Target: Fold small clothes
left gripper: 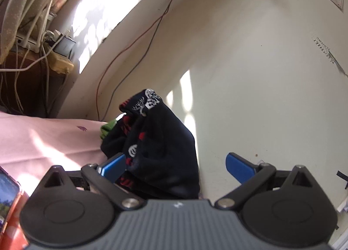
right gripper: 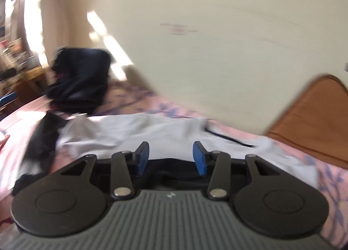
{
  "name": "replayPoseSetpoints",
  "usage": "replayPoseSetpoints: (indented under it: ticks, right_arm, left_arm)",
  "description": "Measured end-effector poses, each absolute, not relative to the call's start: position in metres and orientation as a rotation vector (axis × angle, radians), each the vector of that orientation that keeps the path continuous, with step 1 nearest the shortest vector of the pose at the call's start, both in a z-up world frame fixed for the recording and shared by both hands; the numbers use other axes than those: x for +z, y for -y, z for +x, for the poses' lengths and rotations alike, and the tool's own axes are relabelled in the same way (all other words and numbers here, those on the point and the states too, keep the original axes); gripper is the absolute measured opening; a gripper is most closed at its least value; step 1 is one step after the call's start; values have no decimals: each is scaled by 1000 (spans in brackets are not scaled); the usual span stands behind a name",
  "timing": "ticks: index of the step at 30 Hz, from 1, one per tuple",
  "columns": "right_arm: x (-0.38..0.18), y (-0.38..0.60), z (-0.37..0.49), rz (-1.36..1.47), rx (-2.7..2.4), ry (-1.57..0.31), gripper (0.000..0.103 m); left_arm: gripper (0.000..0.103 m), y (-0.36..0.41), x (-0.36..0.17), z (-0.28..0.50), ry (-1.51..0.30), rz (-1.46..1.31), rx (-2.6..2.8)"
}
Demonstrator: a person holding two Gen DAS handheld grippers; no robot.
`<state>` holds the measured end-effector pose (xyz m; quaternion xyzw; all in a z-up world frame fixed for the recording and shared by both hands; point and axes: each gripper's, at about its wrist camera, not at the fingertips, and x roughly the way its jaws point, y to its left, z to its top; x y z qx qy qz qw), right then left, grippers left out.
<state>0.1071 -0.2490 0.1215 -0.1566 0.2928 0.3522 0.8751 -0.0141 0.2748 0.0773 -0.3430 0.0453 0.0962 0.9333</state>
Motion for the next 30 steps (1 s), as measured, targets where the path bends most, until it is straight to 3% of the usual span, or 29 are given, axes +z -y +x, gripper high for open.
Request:
replayPoseSetpoints:
  ticks: [5,11,13,16,21,23,26,27,28,30]
  right_arm:
    - [71,135,30,-646,1168,-612,47]
    - [33,87,12,-775,1340,-712,51]
    - [41,75,20,-761,1297,-749,2]
    - [73,78,32,-729,1189,-604,2]
    - [173,129,89,-496,951,-389,3]
    - [200,157,110,-380,892,-408,3]
    - [190,166,105,-368,1004,-537,10]
    - [174,163,95,-379,1070,-601,16]
    - [154,158,82,-383,1130,-674,32]
    - [117,145,66,-407,1169,-778,41]
  left_arm:
    - [101,-281,79,-13,-109,-679,228]
    - [101,-289,74,-11,-136,-717,205]
    - [101,-290,73,-12,-143,-721,222]
    - [101,-294,70,-11,-159,-734,254]
    - [101,-292,67,-6,-189,-719,285]
    - [101,-291,66,-5,-196,-716,303]
    - [101,-294,65,-8,-187,-728,333]
    - [101,-294,65,-9,-184,-728,340]
    - [101,-293,65,-9,-185,-722,348]
    - [101,-291,65,-6,-199,-705,350]
